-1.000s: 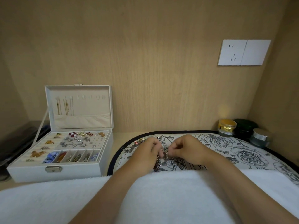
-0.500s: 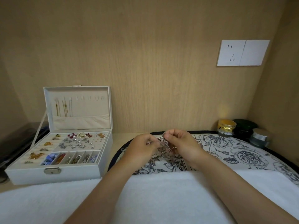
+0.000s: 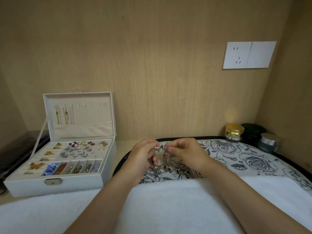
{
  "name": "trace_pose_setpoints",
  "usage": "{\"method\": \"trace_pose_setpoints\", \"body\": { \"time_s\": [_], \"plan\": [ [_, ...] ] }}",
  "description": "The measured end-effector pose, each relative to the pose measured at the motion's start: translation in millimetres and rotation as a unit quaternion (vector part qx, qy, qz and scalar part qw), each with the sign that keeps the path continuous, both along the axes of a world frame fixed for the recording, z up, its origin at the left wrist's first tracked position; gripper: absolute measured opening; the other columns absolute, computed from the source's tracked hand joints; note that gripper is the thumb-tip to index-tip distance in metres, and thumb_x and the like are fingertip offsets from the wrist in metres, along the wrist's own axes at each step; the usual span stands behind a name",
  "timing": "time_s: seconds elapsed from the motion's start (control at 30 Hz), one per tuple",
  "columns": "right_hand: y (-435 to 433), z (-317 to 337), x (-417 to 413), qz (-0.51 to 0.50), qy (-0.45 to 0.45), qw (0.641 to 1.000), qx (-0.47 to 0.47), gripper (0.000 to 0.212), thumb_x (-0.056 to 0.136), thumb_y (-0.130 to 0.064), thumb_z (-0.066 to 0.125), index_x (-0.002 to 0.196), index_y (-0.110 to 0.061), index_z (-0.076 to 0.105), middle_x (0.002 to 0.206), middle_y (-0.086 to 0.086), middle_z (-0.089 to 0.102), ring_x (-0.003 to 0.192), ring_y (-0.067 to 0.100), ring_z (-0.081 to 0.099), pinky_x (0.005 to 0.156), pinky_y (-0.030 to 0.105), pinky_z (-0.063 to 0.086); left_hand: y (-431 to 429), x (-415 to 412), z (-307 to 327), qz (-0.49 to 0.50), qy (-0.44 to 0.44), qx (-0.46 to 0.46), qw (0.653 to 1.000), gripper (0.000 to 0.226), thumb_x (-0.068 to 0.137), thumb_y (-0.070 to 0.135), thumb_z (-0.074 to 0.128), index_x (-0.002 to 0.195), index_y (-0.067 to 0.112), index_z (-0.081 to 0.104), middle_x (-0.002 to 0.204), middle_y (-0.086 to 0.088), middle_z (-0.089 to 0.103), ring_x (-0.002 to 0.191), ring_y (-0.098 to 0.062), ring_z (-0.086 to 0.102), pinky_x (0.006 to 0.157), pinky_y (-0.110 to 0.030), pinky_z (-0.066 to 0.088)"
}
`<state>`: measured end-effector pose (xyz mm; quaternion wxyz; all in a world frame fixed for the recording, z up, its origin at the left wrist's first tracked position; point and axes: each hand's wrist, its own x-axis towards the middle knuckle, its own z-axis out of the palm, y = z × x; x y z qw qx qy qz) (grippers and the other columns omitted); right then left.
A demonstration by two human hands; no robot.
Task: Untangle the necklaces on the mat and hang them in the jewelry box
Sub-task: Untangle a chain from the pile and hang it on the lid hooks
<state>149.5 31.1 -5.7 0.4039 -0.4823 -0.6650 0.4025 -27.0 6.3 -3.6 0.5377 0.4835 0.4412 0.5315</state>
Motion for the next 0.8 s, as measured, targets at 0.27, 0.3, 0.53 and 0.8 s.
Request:
{"method": "trace_pose_setpoints", "body": {
  "time_s": [0.27,0.3,0.53,0.8],
  "plan": [
    [1.1,2.2,0.6,-0.042,0.058,0.996,0.046,0.016,0.098,-0.007,0.059,0.096,-0.016,0.072,0.076,-0.003,0.071,0.064,0.004,0.065,0.066,0.018,0.053,-1.4,-2.0,-0.3,0.011,0.060,0.019,0.998,0.022,0.084,0.020,0.057,0.063,0.022,0.064,0.065,-0.004,0.057,0.057,-0.024,0.060,0.059,-0.039,0.039],
    [0.2,3.8,-0.3,-0.023,0.095,0.995,0.018,0.016,0.099,-0.006,0.057,0.098,-0.013,0.071,0.074,-0.002,0.070,0.064,0.008,0.065,0.065,0.022,0.055,-1.5,-2.8,-0.8,0.006,0.065,0.016,0.998,0.023,0.086,0.019,0.056,0.065,0.022,0.064,0.070,-0.004,0.060,0.061,-0.026,0.063,0.056,-0.036,0.038],
    [-3.9,14.1,-4.6,0.074,0.273,0.956,-0.081,0.018,0.102,-0.003,0.046,0.101,-0.006,0.064,0.068,0.004,0.057,0.064,0.017,0.057,0.066,0.031,0.050,-5.2,-1.6,3.5,-0.037,0.120,0.023,0.992,0.011,0.088,0.023,0.068,0.082,0.016,0.061,0.086,-0.004,0.074,0.063,-0.022,0.062,0.058,-0.027,0.047],
    [-7.8,19.9,-3.9,0.076,0.181,0.978,-0.065,0.018,0.103,-0.013,0.050,0.100,-0.015,0.068,0.061,-0.006,0.041,0.047,0.009,0.028,0.042,0.020,0.024,-1.7,-0.4,3.3,-0.021,0.144,0.050,0.988,0.020,0.090,0.011,0.066,0.082,0.014,0.048,0.071,-0.006,0.065,0.066,-0.017,0.057,0.068,-0.036,0.045]
  ]
}}
